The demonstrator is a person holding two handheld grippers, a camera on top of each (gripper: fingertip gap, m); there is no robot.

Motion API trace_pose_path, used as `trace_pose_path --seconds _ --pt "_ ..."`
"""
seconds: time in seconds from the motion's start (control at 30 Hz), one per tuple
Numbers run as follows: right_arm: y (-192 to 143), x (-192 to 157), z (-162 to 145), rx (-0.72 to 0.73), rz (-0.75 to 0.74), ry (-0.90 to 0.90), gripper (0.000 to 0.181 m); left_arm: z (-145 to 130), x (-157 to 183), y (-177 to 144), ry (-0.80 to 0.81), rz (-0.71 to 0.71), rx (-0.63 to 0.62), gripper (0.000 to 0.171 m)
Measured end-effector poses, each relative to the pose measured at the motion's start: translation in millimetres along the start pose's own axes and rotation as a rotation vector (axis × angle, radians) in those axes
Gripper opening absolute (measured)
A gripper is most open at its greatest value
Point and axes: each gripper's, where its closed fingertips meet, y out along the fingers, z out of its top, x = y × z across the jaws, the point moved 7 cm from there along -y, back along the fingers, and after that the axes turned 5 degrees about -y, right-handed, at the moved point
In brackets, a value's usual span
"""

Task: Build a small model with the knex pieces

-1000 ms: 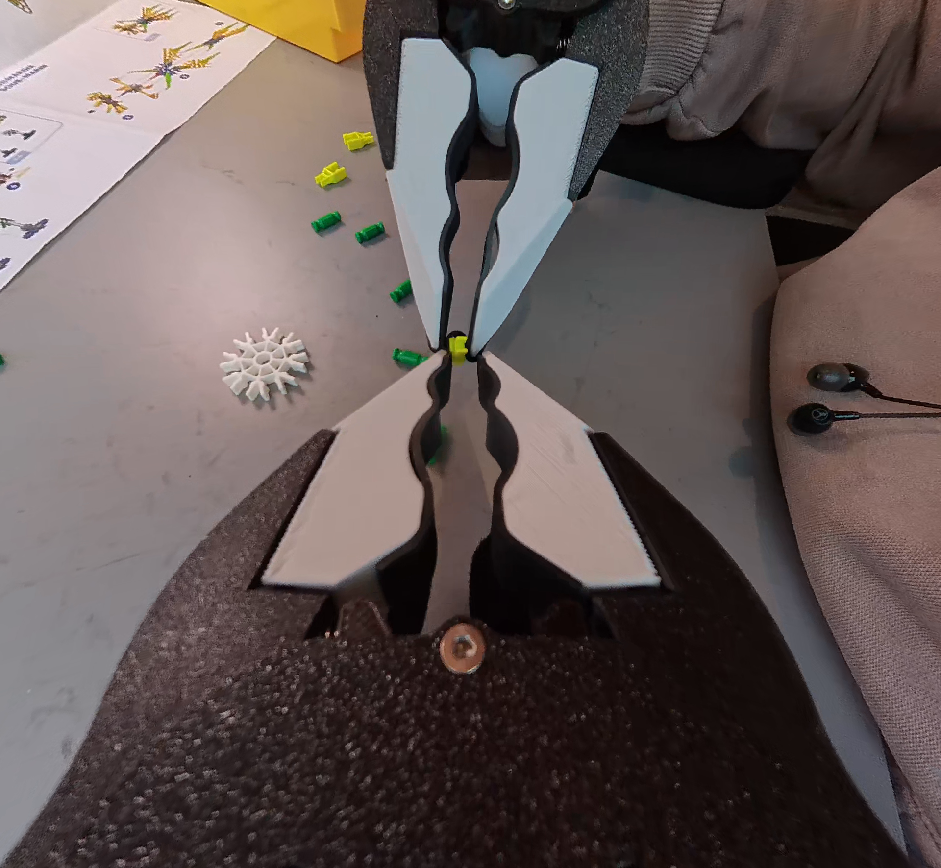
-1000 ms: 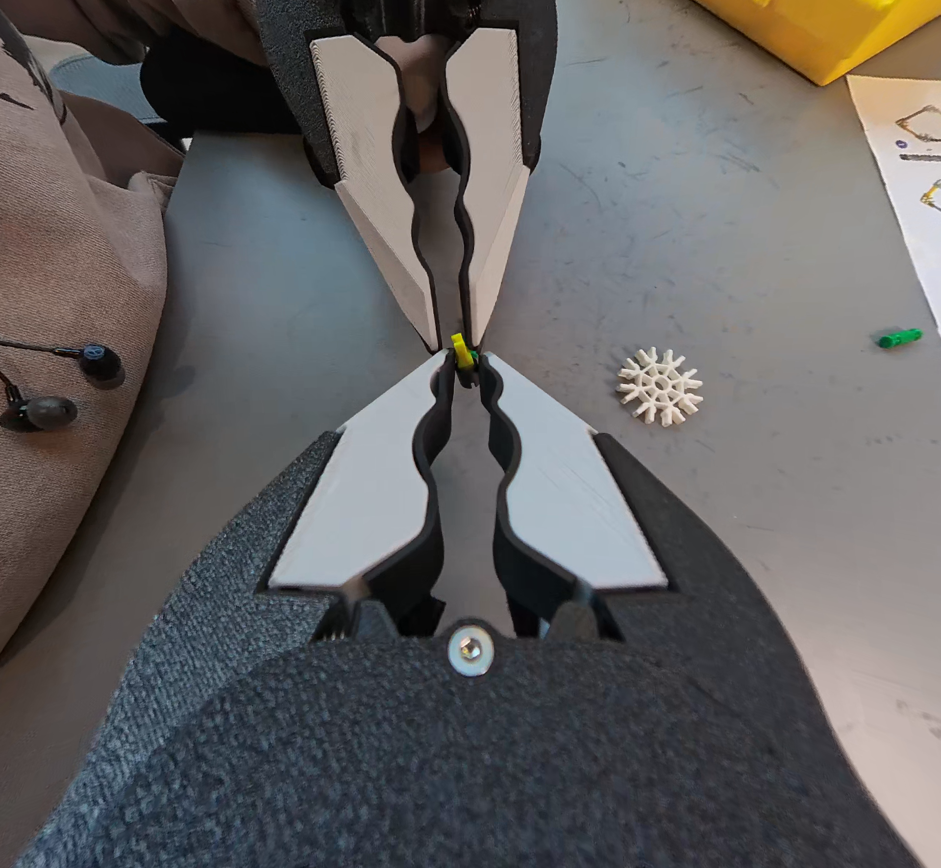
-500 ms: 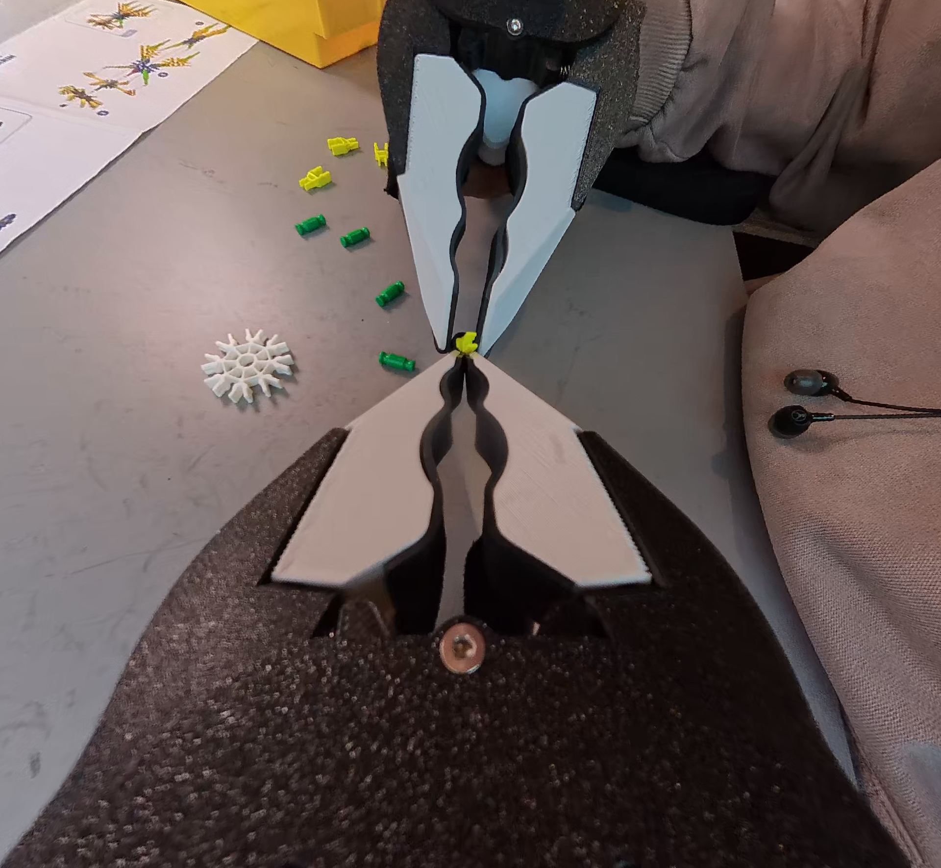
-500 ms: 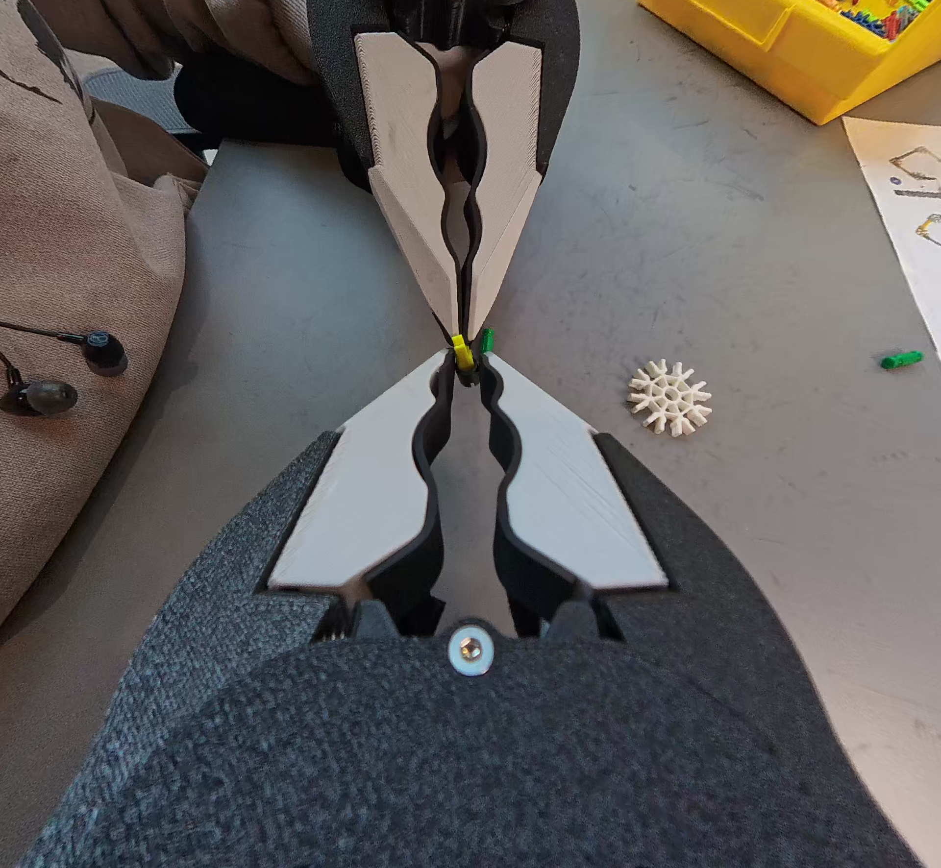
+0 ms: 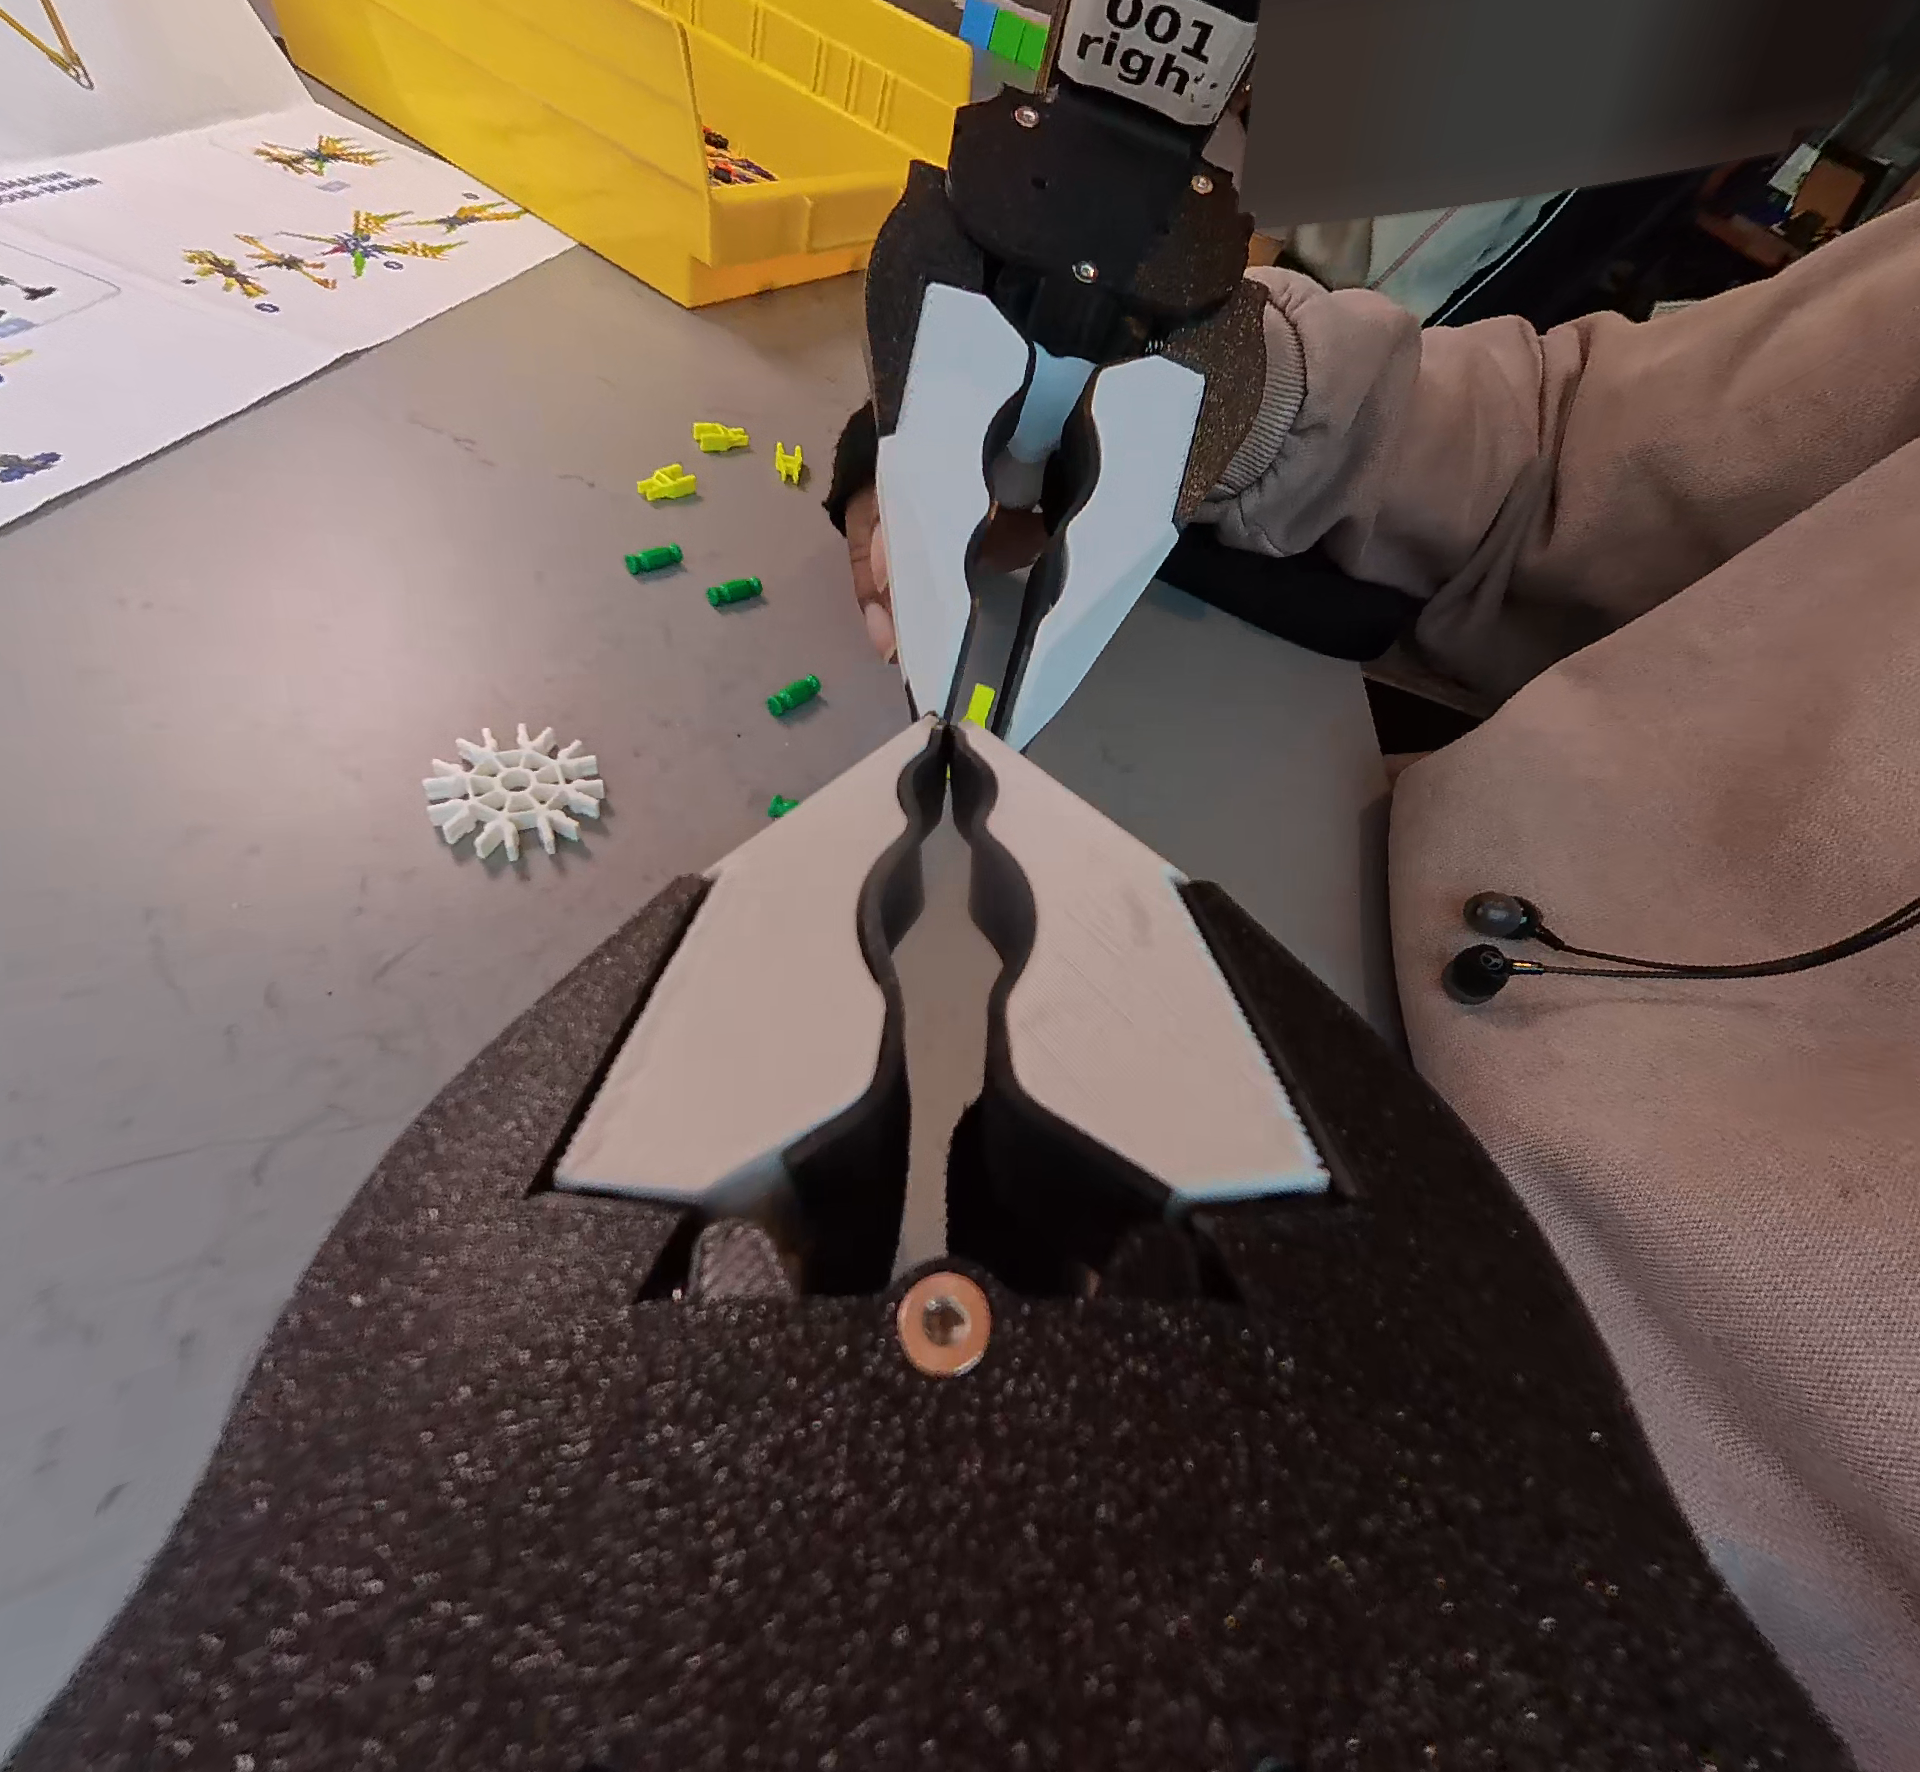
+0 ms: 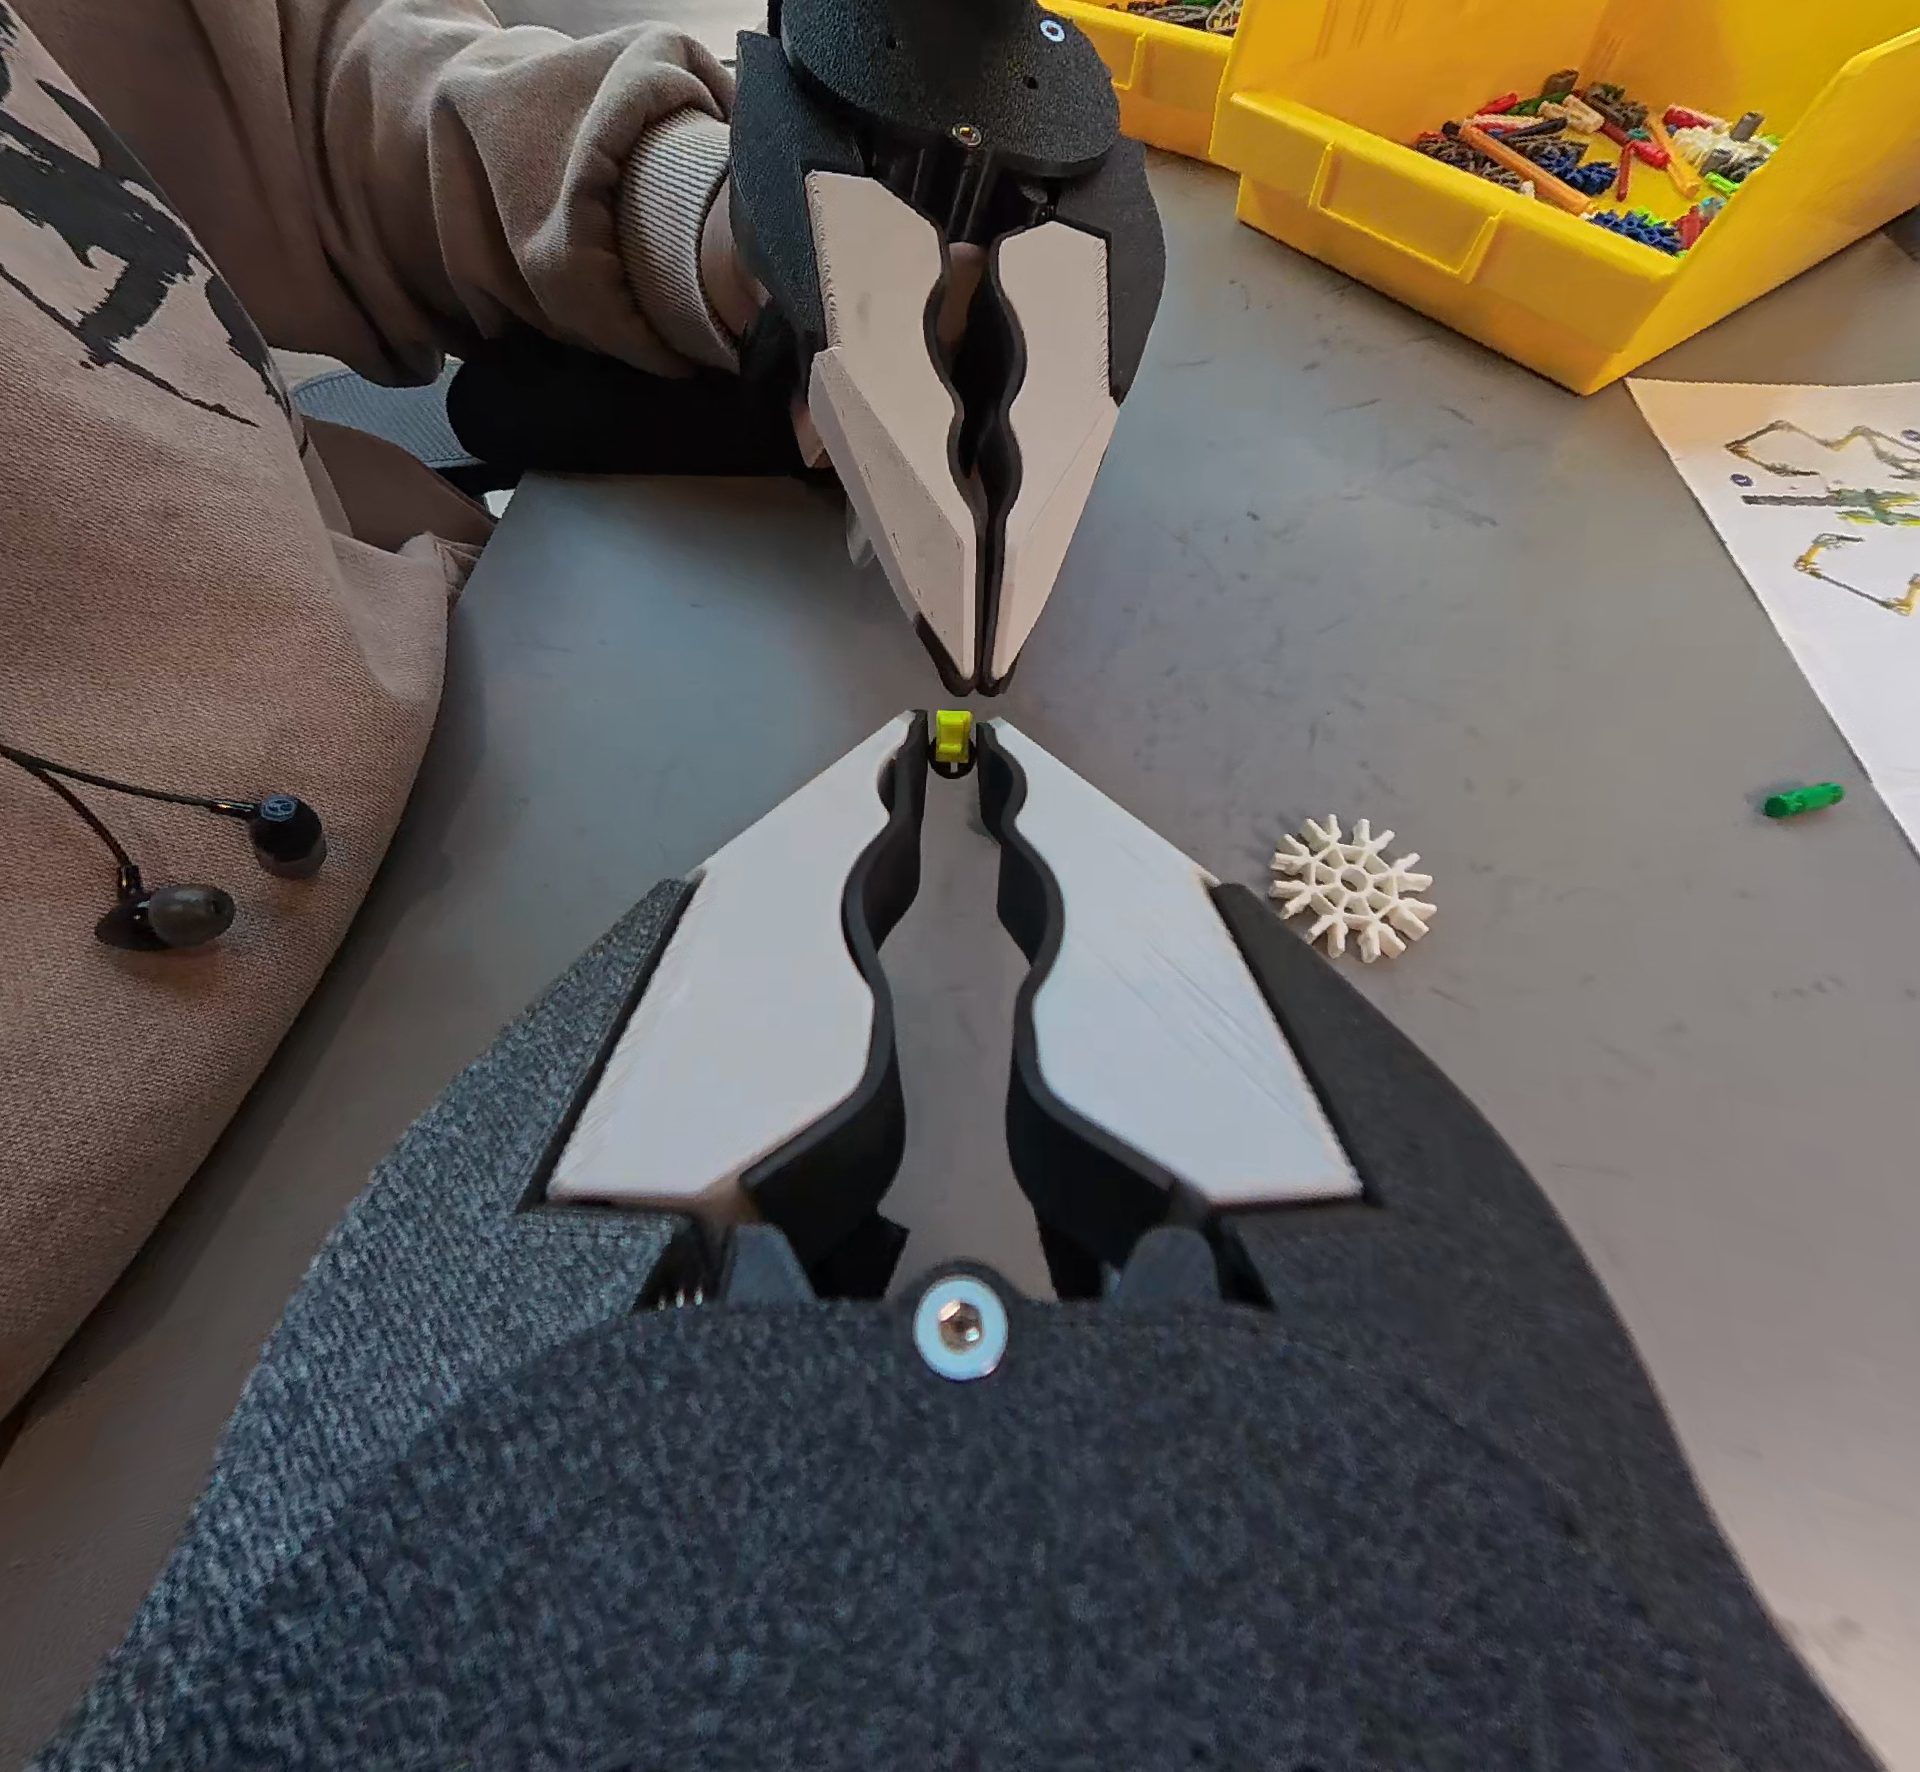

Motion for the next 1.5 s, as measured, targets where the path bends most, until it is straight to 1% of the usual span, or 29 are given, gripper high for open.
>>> trace_pose_path --seconds 0.23,0.3,0.5,0.57,0.63,0.73,0.83,0.9,0.97,1.07,1.13,1.2,1.3,1.4,1.5 --pt "-4 2 3 0.036 -0.014 -0.007 0.008 -2 -3 0 -0.028 -0.006 -0.007 0.001" --pt "-6 2 5 0.061 -0.011 -0.004 0.008 -1 -2 0 -0.032 -0.018 -0.002 0.014" --pt "-7 2 8 0.11 0.012 0.051 0.008 0 1 -1 -0.034 -0.053 0.009 0.012" --pt "-7 5 9 0.131 0.028 0.125 0.008 2 2 -2 -0.045 -0.068 0.027 0.006" --pt "-8 8 10 0.175 0.078 0.235 0.008 3 2 -3 -0.072 -0.089 0.033 0.006" --pt "-8 11 10 0.211 0.14 0.394 0.008 3 2 -2 -0.15 -0.133 0.037 0.005" --pt "-8 15 9 0.275 0.193 0.553 0.008 5 -1 -4 -0.249 -0.179 0.079 0.005" --pt "-10 19 9 0.314 0.205 0.608 0.008 6 -5 -6 -0.311 -0.203 0.104 0.004" --pt "-10 20 8 0.326 0.214 0.627 0.008 7 -6 -7 -0.335 -0.209 0.116 0.004" --pt "-10 19 8 0.327 0.223 0.619 0.012 8 -6 -8 -0.352 -0.215 0.132 0.004" --pt "-10 18 9 0.327 0.228 0.585 0.016 10 -8 -10 -0.374 -0.228 0.153 0.004" --pt "-9 17 10 0.315 0.206 0.537 0.016 11 -8 -11 -0.384 -0.234 0.166 0.004" --pt "-7 14 13 0.296 0.154 0.44 0.014 11 -7 -11 -0.38 -0.24 0.167 0.004" --pt "-8 14 15 0.287 0.098 0.362 0.008 11 -6 -11 -0.381 -0.252 0.168 0.004" --pt "-9 14 14 0.229 0.047 0.287 0.007 8 -7 -8 -0.36 -0.21 0.132 0.005"
